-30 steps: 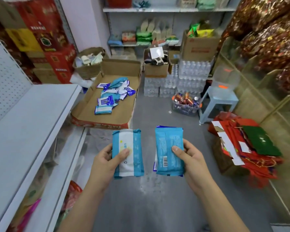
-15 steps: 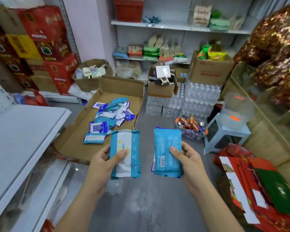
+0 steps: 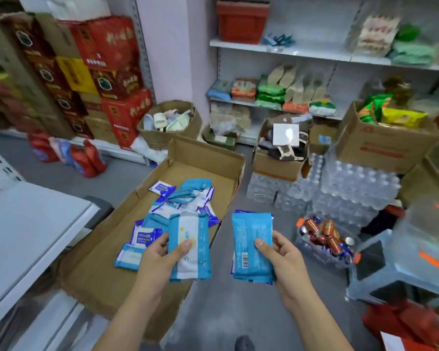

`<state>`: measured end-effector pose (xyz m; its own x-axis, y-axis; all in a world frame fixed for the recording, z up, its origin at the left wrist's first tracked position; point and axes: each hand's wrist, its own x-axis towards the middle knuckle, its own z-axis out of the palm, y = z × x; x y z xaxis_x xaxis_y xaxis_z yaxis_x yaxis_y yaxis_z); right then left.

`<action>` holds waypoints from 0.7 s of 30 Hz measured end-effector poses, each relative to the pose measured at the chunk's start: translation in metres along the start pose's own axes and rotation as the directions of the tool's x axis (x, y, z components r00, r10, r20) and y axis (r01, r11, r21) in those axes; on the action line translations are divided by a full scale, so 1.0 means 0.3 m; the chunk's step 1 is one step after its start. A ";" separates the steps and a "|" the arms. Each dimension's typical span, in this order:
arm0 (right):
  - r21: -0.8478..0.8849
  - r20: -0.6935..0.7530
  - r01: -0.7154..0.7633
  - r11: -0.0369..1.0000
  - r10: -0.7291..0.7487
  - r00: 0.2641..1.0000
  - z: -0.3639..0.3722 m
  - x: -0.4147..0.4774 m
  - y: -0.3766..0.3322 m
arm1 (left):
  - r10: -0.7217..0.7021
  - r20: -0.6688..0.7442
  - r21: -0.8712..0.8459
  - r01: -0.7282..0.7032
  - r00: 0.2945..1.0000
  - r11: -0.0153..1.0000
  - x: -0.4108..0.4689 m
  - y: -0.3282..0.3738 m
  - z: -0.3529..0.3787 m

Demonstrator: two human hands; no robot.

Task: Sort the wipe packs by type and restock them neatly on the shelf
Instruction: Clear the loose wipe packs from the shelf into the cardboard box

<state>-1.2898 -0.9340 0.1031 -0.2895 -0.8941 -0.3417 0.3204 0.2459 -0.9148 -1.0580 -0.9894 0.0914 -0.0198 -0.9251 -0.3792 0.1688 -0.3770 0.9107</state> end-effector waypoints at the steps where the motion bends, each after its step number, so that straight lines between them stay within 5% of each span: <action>1: 0.000 0.015 -0.013 1.000 0.013 1.000 -0.010 0.068 -0.016 | -0.006 -0.035 0.008 0.007 0.999 1.000 0.048 0.003 0.034; 9: -0.091 0.147 -0.096 0.991 0.108 0.983 0.020 0.569 -0.107 | -0.039 -0.272 -0.003 0.040 0.961 0.999 0.366 0.007 0.153; 21: -0.332 0.186 -0.288 0.898 0.362 0.914 0.297 1.209 0.045 | -0.258 -0.536 0.010 0.311 0.804 0.950 0.883 -0.121 0.030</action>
<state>-1.3101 -1.2883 -0.0141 0.0186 -0.7975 -0.6030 0.0719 0.6027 -0.7948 -1.0783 -1.2211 -0.0407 0.4689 -0.6218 -0.6273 0.1443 -0.6468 0.7489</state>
